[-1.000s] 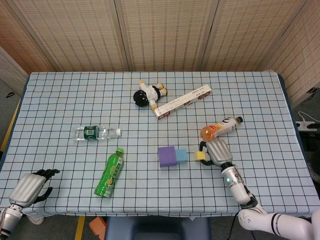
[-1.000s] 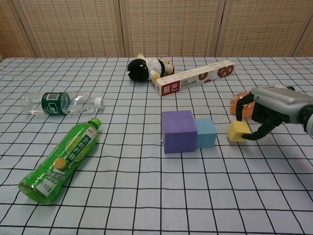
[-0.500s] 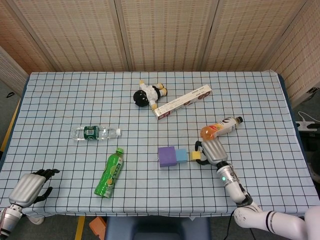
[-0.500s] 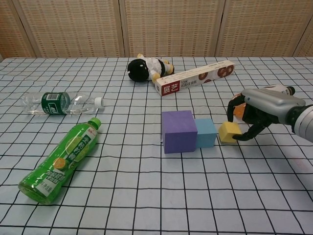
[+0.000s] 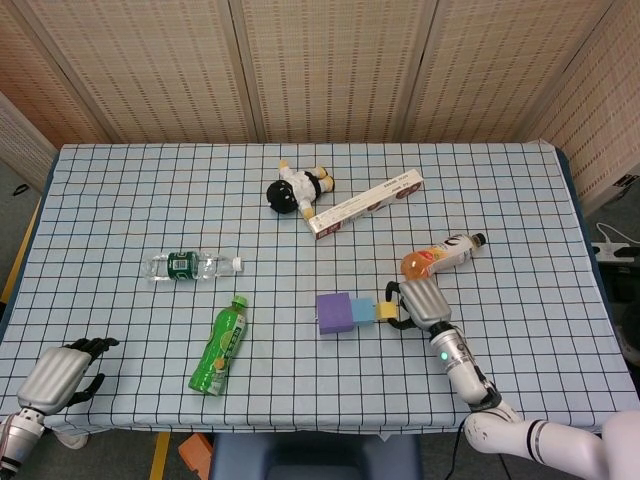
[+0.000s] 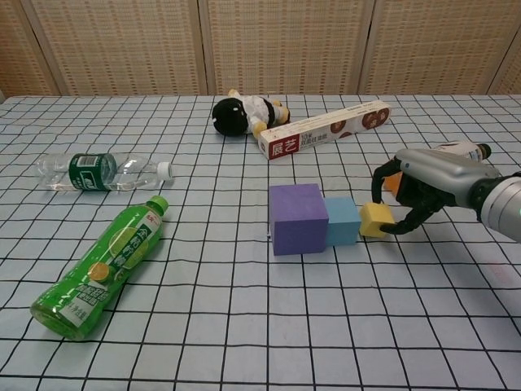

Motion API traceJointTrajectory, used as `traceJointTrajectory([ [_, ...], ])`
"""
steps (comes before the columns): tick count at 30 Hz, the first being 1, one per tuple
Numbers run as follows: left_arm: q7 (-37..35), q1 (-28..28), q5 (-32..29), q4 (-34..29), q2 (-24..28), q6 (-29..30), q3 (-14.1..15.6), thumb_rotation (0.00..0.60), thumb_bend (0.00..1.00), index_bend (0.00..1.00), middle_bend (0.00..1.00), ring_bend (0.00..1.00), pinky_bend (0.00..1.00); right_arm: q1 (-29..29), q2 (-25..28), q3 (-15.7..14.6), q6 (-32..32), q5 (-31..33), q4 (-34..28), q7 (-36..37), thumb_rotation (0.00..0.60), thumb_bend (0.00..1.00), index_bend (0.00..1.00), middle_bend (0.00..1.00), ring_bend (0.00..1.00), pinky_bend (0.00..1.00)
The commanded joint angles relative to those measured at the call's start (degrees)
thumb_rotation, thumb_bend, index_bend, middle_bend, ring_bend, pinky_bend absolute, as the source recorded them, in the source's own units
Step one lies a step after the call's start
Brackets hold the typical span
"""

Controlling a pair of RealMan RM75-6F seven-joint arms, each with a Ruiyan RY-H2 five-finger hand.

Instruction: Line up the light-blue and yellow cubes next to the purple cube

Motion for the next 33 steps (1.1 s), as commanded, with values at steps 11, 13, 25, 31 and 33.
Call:
traceJointTrajectory([
  [11,-0.05,-0.01,0.04,0.0,0.02,0.01,0.02,0.6,0.44,0.26,0.32,0.32,0.55,0.01,-1.0,0.14,-0.11,-0.86,1.73,1.87,0.6,0.14,0.53,1.0,0.94,1.0],
  [13,-0.01,-0.02,0.05,-0.02,0.03,-0.01,0.03,0.6,0.45,0.26,0.32,0.32,0.55,0.0,-1.12,0.11,-0.13,-1.04,1.92,2.14,0.6,0.14,0.53,1.0,0.94,1.0],
  [25,-0.08,0.01,0.11,0.0,0.05,0.1,0.03,0.6,0.45,0.26,0.33,0.32,0.55,-0.17,-1.69,-0.02,-0.29,-1.8,3.29,3.47,0.6,0.14,0.52,1.0,0.94,1.0],
  [31,0.03,-0.02,0.11,-0.09,0.06,0.04,0.04,0.6,0.44,0.26,0.34,0.33,0.55,-0.26,-1.52,-0.04,-0.64,-1.8,3.59,3.86,0.6,0.11,0.48,1.0,0.94,1.0],
  [33,0.01,-0.03,0.09,-0.1,0.06,-0.02,0.05,0.6,0.44,0.26,0.34,0.33,0.55,-0.26,-1.47,0.01,-0.85,-1.74,3.77,4.11,0.6,0.09,0.47,1.0,0.94,1.0],
])
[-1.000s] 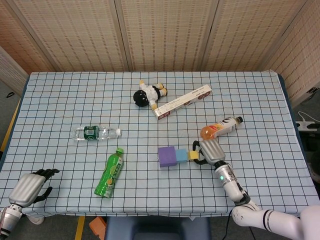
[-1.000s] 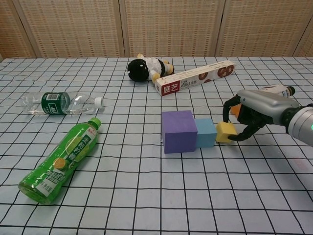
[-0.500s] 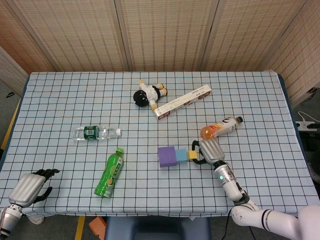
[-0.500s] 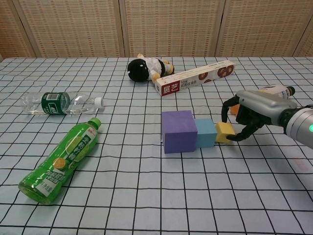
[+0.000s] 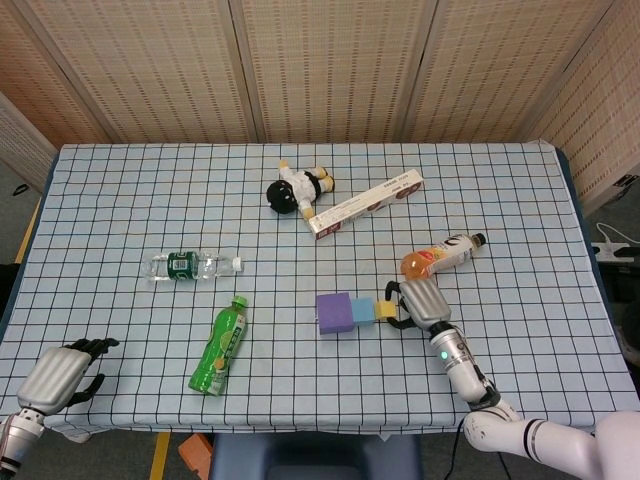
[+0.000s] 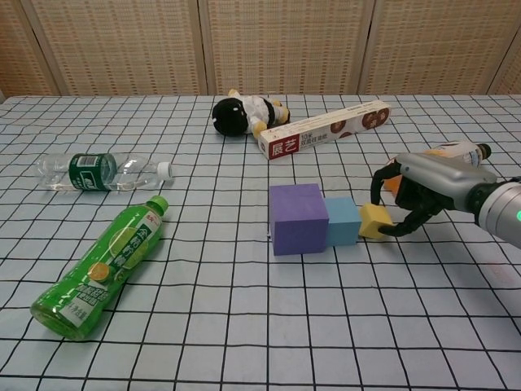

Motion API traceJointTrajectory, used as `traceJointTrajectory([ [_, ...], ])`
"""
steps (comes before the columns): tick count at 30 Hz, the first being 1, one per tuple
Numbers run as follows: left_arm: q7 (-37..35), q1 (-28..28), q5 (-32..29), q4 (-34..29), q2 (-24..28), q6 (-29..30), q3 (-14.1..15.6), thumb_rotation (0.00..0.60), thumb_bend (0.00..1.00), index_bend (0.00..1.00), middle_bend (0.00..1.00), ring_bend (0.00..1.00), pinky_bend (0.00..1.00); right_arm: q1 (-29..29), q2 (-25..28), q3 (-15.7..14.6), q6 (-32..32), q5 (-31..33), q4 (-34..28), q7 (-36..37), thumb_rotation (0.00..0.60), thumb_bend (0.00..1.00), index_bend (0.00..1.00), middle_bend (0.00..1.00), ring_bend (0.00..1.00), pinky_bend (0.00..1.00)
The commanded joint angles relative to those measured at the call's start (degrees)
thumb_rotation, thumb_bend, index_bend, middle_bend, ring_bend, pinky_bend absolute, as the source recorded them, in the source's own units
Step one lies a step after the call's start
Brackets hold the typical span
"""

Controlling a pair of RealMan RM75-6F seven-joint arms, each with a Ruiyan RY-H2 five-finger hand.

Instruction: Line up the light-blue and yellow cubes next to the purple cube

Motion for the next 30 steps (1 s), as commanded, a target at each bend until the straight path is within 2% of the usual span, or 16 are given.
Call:
traceJointTrajectory([
  [1,0.01,0.0,-0.03,0.02,-0.01,-0.04,0.01,0.6,0.44,0.26,0.34,0.33,0.55,0.0,0.06,0.07,-0.24,0.08,0.21,0.25,0.6,0.09,0.46,1.0,0.94,1.0],
  [13,0.09,0.03,-0.03,-0.02,-0.01,0.01,0.01,0.6,0.44,0.26,0.35,0.35,0.55,-0.29,0.66,0.04,-0.23,-0.21,0.04,0.89,0.6,0.05,0.41,1.0,0.94,1.0],
  [19,0.13,0.02,-0.02,-0.02,-0.02,-0.01,0.02,0.6,0.44,0.26,0.35,0.35,0.55,-1.44,3.17,-0.11,1.22,2.6,-3.83,-4.3,0.6,0.06,0.43,1.0,0.94,1.0],
  [21,0.21,0.0,-0.07,-0.04,-0.04,-0.07,0.01,0.6,0.44,0.26,0.35,0.35,0.55,-1.88,3.75,-0.12,2.26,4.47,-5.3,-7.67,0.6,0.08,0.43,1.0,0.94,1.0],
  [23,0.34,-0.05,-0.06,-0.06,-0.09,-0.2,0.04,0.6,0.44,0.26,0.35,0.35,0.55,-2.13,4.46,-0.11,2.73,6.85,-7.41,-10.92,0.6,0.17,0.43,1.0,0.94,1.0],
  [30,0.59,-0.05,-0.13,-0.21,-0.11,-0.27,0.06,0.6,0.44,0.26,0.35,0.35,0.55,-1.18,6.51,0.06,-1.52,12.57,-11.11,-12.56,0.6,0.42,0.46,1.0,0.94,1.0],
])
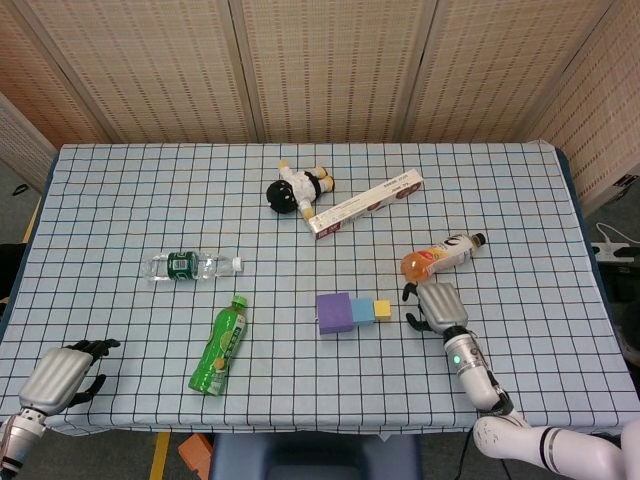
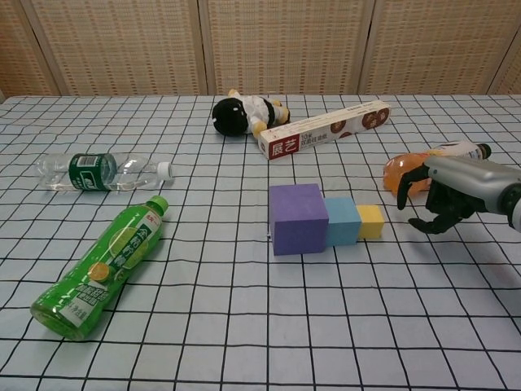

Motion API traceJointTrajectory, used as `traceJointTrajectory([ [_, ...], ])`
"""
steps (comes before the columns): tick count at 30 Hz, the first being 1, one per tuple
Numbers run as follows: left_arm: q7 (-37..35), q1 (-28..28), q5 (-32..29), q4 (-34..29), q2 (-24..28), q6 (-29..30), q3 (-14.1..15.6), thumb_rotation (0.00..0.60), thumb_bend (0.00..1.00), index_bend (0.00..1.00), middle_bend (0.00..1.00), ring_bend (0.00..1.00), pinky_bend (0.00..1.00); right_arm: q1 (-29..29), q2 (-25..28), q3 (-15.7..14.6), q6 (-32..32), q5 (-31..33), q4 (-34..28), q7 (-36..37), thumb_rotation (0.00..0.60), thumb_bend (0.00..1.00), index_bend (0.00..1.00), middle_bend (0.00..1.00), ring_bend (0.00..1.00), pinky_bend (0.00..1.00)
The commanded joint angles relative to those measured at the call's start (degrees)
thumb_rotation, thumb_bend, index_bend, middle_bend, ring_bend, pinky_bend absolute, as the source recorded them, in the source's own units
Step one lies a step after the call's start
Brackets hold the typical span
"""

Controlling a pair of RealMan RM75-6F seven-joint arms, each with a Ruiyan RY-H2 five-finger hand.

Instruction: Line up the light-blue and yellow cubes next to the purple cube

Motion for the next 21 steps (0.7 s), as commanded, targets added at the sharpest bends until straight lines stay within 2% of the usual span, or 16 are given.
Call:
traceJointTrajectory([
  [1,-0.02,0.01,-0.07,0.01,0.0,0.01,-0.03,0.6,0.44,0.26,0.35,0.35,0.55,0.7,1.09,0.09,-2.56,2.31,-1.28,-0.43,0.6,0.45,0.47,1.0,0.94,1.0],
  [8,-0.33,0.04,-0.07,0.09,0.09,0.09,-0.05,0.6,0.44,0.26,0.35,0.35,0.55,1.35,-0.07,-0.15,-3.57,1.77,0.77,1.39,0.6,0.52,0.47,1.0,0.94,1.0],
  [21,-0.43,-0.05,-0.16,0.13,0.1,-0.14,-0.03,0.6,0.44,0.26,0.36,0.35,0.55,1.56,-0.21,-1.0,-6.14,-2.53,2.57,8.22,0.6,0.54,0.41,1.0,0.94,1.0],
])
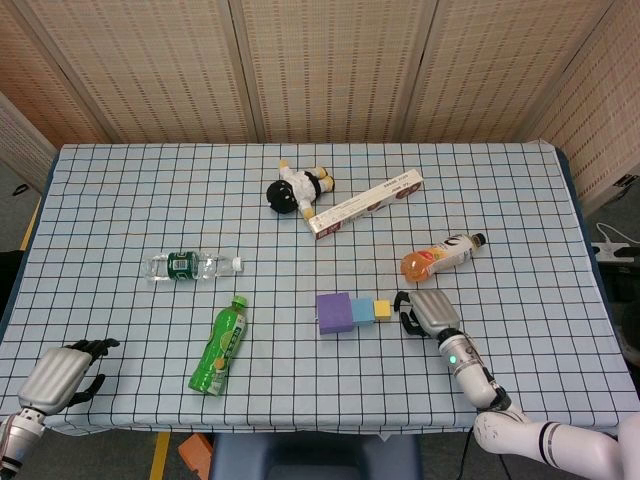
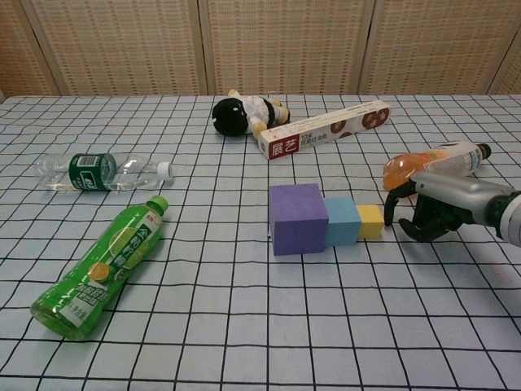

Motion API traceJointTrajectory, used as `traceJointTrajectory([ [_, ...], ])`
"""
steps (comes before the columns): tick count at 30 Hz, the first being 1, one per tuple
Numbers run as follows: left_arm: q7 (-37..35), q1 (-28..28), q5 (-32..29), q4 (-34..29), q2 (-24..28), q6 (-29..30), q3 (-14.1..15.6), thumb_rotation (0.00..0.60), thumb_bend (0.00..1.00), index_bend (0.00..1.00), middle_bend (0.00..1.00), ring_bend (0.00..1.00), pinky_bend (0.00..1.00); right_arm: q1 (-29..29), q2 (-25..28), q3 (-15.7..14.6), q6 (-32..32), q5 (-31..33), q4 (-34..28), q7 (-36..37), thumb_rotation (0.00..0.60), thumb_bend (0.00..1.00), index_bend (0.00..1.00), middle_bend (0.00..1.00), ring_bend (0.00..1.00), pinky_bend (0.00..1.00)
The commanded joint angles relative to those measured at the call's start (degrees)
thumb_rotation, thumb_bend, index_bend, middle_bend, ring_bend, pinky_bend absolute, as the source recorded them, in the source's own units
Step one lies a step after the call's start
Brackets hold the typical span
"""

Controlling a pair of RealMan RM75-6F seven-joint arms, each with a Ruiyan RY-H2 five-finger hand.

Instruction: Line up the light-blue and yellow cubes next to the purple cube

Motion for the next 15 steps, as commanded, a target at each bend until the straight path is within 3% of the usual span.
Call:
traceJointTrajectory([
  [1,-0.04,0.0,-0.02,-0.02,0.01,0.01,-0.01,0.6,0.44,0.26,0.36,0.35,0.55,-0.01,-0.07,-0.21,-0.22,-1.13,0.44,1.34,0.6,0.54,0.4,1.0,0.94,1.0],
  [15,-0.04,0.0,0.03,-0.03,0.02,0.05,0.0,0.6,0.44,0.26,0.36,0.35,0.55,-0.23,0.1,-1.11,-0.97,-5.96,1.08,7.28,0.6,0.54,0.38,1.0,0.94,1.0],
])
